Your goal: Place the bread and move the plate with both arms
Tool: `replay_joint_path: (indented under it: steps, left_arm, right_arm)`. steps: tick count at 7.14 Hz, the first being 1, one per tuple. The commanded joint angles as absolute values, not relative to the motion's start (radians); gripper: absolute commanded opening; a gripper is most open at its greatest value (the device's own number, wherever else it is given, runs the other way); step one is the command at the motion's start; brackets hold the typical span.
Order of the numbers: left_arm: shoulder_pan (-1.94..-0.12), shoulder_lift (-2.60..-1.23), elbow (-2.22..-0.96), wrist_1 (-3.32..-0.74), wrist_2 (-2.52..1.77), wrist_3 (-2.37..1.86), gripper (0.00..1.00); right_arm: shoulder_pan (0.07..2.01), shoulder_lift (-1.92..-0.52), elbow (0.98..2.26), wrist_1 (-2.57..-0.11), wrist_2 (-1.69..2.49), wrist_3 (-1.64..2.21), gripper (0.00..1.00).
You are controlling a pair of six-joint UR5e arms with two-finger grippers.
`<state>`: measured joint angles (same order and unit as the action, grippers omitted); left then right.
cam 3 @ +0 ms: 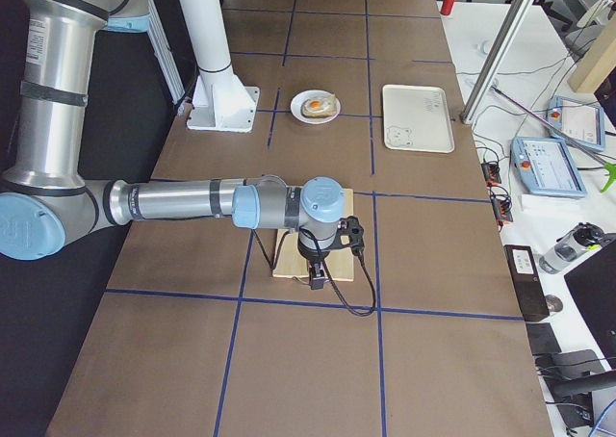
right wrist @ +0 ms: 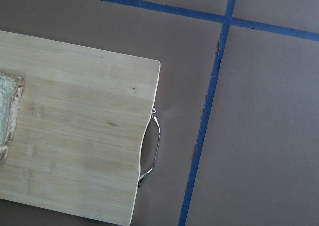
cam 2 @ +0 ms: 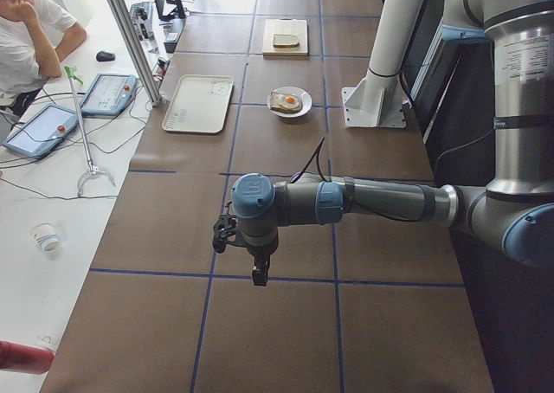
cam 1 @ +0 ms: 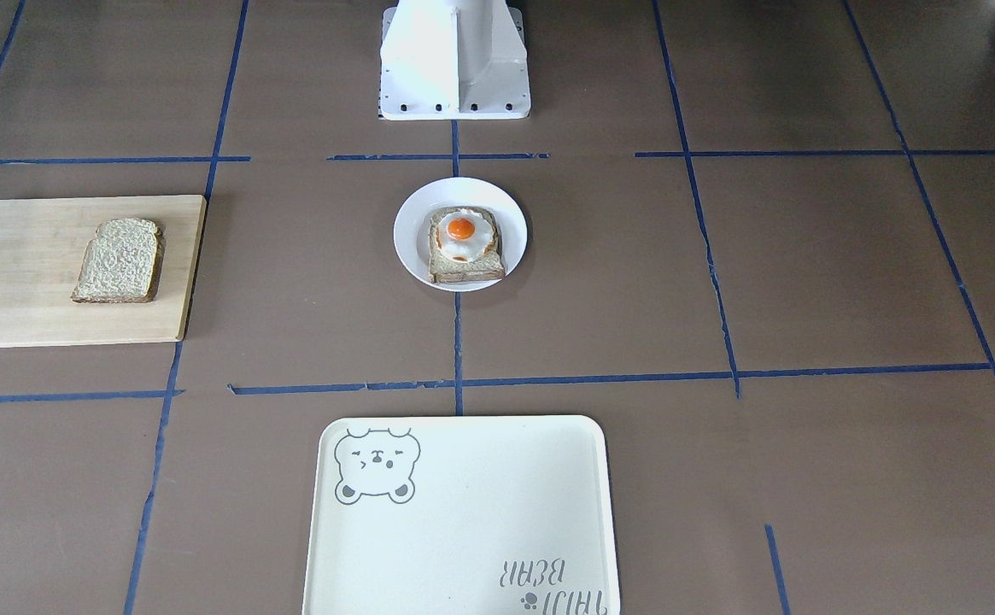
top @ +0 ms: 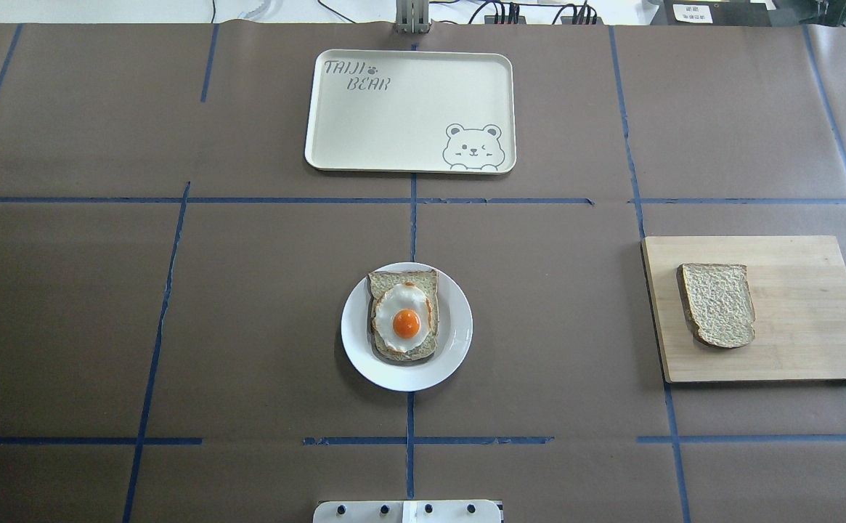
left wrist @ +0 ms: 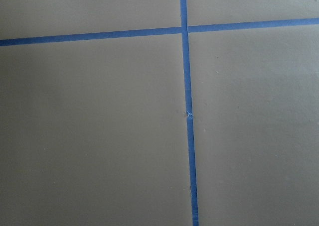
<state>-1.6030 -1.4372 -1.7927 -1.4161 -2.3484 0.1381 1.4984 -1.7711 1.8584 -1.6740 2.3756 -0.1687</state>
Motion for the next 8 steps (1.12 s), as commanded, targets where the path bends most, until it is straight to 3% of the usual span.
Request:
replay_joint_path:
  steps: [1,8]
  left_arm:
    - [-1.603,-1.437,-1.795,-1.419,-2.344,0.149,1.00]
    - [-1.595,-1.431,-1.798,-1.420,-2.347,0.143,1.00]
  right_arm:
    - [1.514,-1.766,1.868,-1.715,2.375,-0.198,1.00]
    - [1.511,-1.781,1.864,-1.640,2.425,-0.138,1.00]
